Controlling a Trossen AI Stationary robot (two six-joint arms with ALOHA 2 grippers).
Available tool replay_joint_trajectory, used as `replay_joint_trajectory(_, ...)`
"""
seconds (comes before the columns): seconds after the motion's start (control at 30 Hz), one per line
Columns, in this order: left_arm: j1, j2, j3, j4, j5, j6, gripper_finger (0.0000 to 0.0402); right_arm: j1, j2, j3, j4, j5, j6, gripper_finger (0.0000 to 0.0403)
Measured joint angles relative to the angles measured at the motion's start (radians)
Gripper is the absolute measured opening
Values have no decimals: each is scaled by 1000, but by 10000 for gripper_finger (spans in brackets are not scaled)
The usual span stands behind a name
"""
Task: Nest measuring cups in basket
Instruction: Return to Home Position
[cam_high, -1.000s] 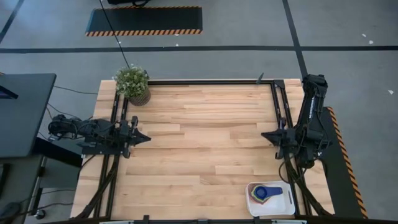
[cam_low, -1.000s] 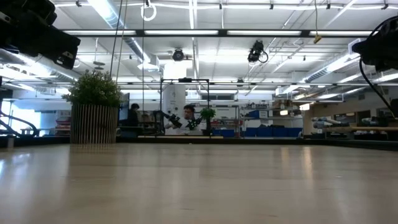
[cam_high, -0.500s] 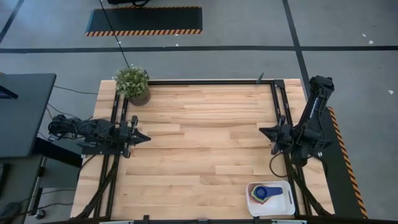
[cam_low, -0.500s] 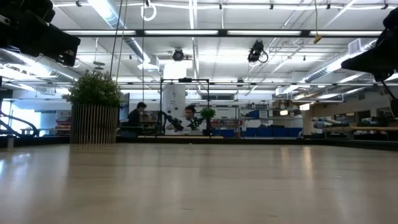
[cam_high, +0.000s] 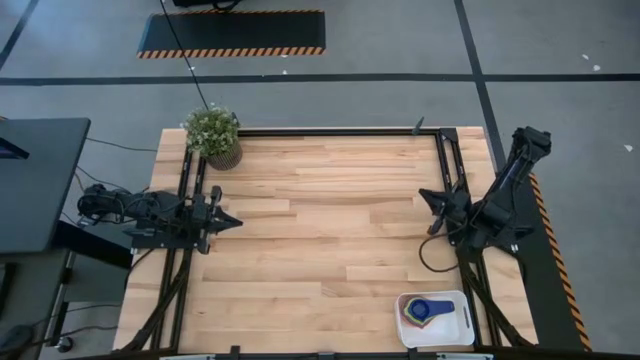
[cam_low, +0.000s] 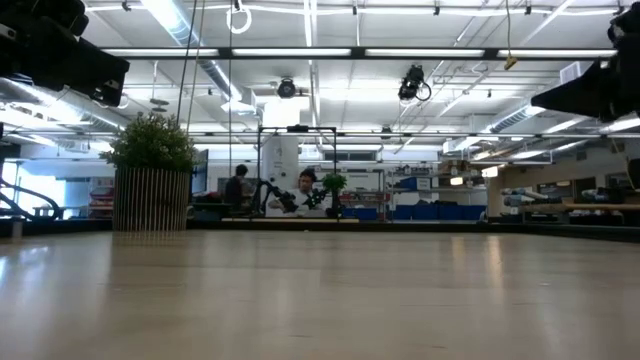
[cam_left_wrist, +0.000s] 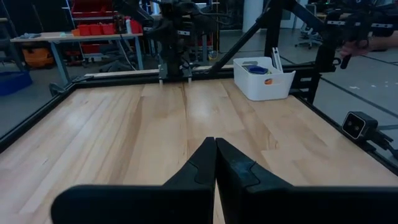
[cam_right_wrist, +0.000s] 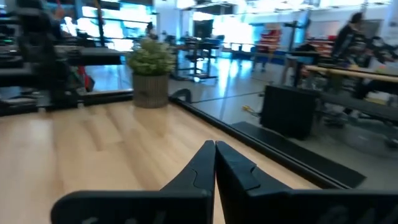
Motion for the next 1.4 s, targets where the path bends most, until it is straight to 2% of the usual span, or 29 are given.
replay_joint_trajectory(0.23,0,0,0,0,0,1,13,-103,0,0,10,-4,34,18)
replay_joint_trajectory(0.37,0,0,0,0,-3,1,13,-139,0,0,109,-9,16,18)
replay_joint_trajectory(0.43,0,0,0,0,-9,1,13,-143,1,0,219,-23,-85,18)
replay_joint_trajectory(0.53,0,0,0,0,-11,5,13,-143,2,33,406,-69,-348,18)
replay_joint_trajectory(0.63,0,0,0,0,-11,24,13,-156,-9,77,478,-77,-559,18)
replay_joint_trajectory(0.73,0,0,0,0,-11,32,13,-178,-40,137,456,-87,-642,18)
replay_joint_trajectory(0.93,0,0,0,2,-11,32,13,-268,-154,223,382,-172,-812,18)
replay_joint_trajectory(1.23,0,0,0,3,-11,24,13,-359,-401,234,342,-279,-949,18)
replay_joint_trajectory(1.3,0,0,0,3,-11,24,13,-358,-428,234,362,-283,-971,18)
replay_joint_trajectory(1.4,0,0,0,4,-11,25,13,-354,-434,234,414,-343,-1046,18)
